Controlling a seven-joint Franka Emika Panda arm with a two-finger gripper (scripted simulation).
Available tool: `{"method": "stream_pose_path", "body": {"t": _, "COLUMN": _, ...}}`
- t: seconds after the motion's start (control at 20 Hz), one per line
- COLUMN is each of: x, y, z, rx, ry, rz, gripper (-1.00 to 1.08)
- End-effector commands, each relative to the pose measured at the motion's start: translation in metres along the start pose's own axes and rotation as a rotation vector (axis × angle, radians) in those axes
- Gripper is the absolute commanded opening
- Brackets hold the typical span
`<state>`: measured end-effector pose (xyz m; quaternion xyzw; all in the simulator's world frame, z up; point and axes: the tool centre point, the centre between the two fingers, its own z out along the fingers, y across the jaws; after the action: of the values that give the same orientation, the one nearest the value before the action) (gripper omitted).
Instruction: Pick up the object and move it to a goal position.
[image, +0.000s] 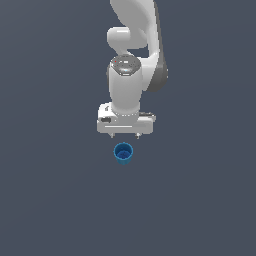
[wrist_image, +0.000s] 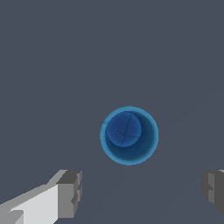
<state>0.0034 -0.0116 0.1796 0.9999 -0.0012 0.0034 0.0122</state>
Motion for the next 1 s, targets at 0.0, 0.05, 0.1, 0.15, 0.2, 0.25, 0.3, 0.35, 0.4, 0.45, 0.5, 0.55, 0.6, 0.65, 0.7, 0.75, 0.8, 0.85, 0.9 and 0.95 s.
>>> {"method": "stream_pose_path", "body": {"t": 0.0, "x": 0.000, "y": 0.000, "z": 0.000, "rx": 0.000, "ry": 0.000, "rz": 0.000, "gripper": 0.28}}
{"method": "stream_pose_path", "body": {"t": 0.05, "x": 0.000, "y": -0.001, "z": 0.000, "rx": 0.000, "ry": -0.001, "rz": -0.001, "gripper": 0.28}}
{"method": "stream_pose_path", "body": {"t": 0.1, "x": -0.001, "y": -0.002, "z": 0.000, "rx": 0.000, "ry": -0.002, "rz": -0.002, "gripper": 0.28}}
{"method": "stream_pose_path", "body": {"t": 0.15, "x": -0.002, "y": -0.004, "z": 0.000, "rx": 0.001, "ry": -0.005, "rz": -0.005, "gripper": 0.28}}
{"method": "stream_pose_path", "body": {"t": 0.2, "x": -0.003, "y": -0.007, "z": 0.001, "rx": 0.001, "ry": -0.009, "rz": -0.009, "gripper": 0.28}}
{"method": "stream_pose_path", "body": {"t": 0.25, "x": -0.004, "y": -0.010, "z": 0.001, "rx": 0.002, "ry": -0.013, "rz": -0.013, "gripper": 0.28}}
{"method": "stream_pose_path", "body": {"t": 0.3, "x": -0.005, "y": -0.011, "z": 0.001, "rx": 0.002, "ry": -0.015, "rz": -0.015, "gripper": 0.28}}
{"method": "stream_pose_path", "body": {"t": 0.35, "x": -0.005, "y": -0.012, "z": 0.001, "rx": 0.002, "ry": -0.015, "rz": -0.016, "gripper": 0.28}}
{"method": "stream_pose_path", "body": {"t": 0.4, "x": -0.005, "y": -0.012, "z": 0.001, "rx": 0.002, "ry": -0.015, "rz": -0.016, "gripper": 0.28}}
{"method": "stream_pose_path", "body": {"t": 0.45, "x": -0.005, "y": -0.011, "z": 0.001, "rx": 0.002, "ry": -0.015, "rz": -0.015, "gripper": 0.28}}
{"method": "stream_pose_path", "body": {"t": 0.5, "x": -0.005, "y": -0.011, "z": 0.002, "rx": 0.004, "ry": -0.016, "rz": -0.014, "gripper": 0.28}}
{"method": "stream_pose_path", "body": {"t": 0.55, "x": -0.004, "y": -0.010, "z": 0.003, "rx": 0.007, "ry": -0.018, "rz": -0.013, "gripper": 0.28}}
{"method": "stream_pose_path", "body": {"t": 0.6, "x": -0.004, "y": -0.008, "z": 0.005, "rx": 0.011, "ry": -0.020, "rz": -0.012, "gripper": 0.28}}
{"method": "stream_pose_path", "body": {"t": 0.65, "x": -0.003, "y": -0.007, "z": 0.007, "rx": 0.016, "ry": -0.023, "rz": -0.010, "gripper": 0.28}}
{"method": "stream_pose_path", "body": {"t": 0.7, "x": -0.002, "y": -0.005, "z": 0.009, "rx": 0.022, "ry": -0.027, "rz": -0.008, "gripper": 0.28}}
{"method": "stream_pose_path", "body": {"t": 0.75, "x": -0.001, "y": -0.003, "z": 0.012, "rx": 0.029, "ry": -0.031, "rz": -0.005, "gripper": 0.28}}
{"method": "stream_pose_path", "body": {"t": 0.8, "x": 0.000, "y": 0.000, "z": 0.015, "rx": 0.037, "ry": -0.035, "rz": -0.002, "gripper": 0.28}}
{"method": "stream_pose_path", "body": {"t": 0.85, "x": 0.001, "y": 0.003, "z": 0.019, "rx": 0.047, "ry": -0.040, "rz": 0.001, "gripper": 0.28}}
{"method": "stream_pose_path", "body": {"t": 0.9, "x": 0.002, "y": 0.006, "z": 0.023, "rx": 0.057, "ry": -0.045, "rz": 0.005, "gripper": 0.28}}
{"method": "stream_pose_path", "body": {"t": 0.95, "x": 0.004, "y": 0.010, "z": 0.028, "rx": 0.069, "ry": -0.050, "rz": 0.009, "gripper": 0.28}}
